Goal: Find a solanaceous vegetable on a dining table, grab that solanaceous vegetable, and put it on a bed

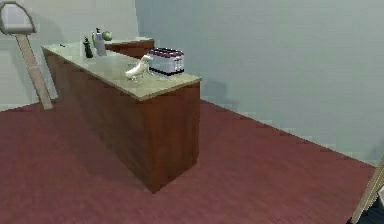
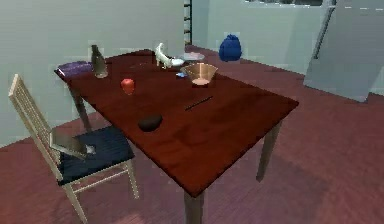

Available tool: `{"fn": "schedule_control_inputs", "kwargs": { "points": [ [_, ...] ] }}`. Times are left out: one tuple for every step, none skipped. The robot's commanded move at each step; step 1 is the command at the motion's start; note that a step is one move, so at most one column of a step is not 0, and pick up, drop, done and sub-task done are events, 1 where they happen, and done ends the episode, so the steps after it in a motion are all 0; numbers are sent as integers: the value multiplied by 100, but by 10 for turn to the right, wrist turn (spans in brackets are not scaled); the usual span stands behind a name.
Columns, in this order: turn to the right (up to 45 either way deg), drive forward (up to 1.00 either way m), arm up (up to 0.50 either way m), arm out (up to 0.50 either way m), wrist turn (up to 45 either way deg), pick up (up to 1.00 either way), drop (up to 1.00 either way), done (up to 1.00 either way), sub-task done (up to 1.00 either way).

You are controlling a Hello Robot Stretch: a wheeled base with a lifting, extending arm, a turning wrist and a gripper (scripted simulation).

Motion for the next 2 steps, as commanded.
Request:
{"fn": "schedule_control_inputs", "kwargs": {
  "points": [
    [450,0,0,0,0,0,0,0,0],
    [60,0,0,0,0,0,0,0,0]
  ]
}}
